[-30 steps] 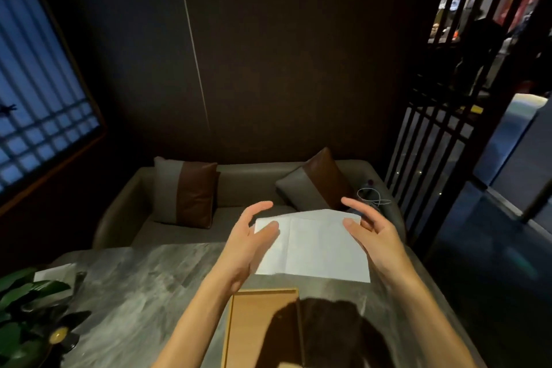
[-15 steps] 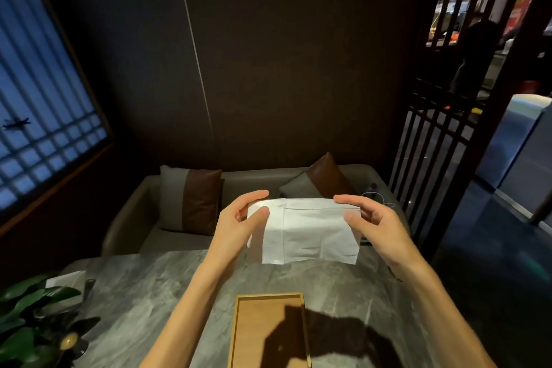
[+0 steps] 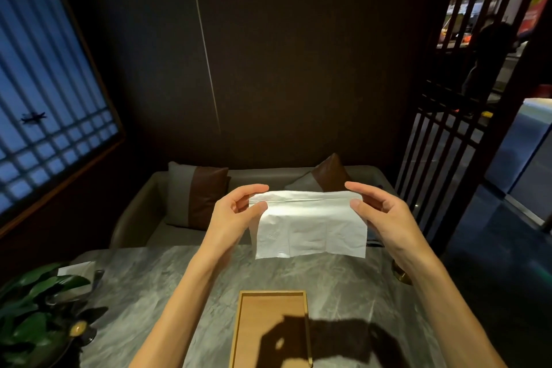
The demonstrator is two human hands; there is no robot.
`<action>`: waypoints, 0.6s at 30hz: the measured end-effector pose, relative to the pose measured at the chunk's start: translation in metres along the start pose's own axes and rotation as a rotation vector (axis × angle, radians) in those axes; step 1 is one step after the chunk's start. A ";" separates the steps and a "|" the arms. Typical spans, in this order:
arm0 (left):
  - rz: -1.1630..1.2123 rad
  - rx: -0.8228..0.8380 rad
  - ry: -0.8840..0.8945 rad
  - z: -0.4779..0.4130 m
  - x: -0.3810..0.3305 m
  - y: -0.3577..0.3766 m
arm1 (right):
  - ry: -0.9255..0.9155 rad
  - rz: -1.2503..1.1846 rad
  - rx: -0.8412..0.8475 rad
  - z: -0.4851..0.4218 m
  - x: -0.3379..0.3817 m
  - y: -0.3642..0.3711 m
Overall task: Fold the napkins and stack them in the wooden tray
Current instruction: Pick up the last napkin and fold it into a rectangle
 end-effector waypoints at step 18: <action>-0.358 -0.091 0.042 0.000 -0.016 -0.002 | -0.045 0.307 -0.120 -0.001 0.002 -0.009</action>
Point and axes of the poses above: each hand's wrist, its own z-axis away from the middle knuckle, its own y-axis out of the palm, x = y × z, the point moved 2 cm from there along -z, towards the middle knuckle, and after that the axes turned 11 degrees about x, right-handed, at the moved point
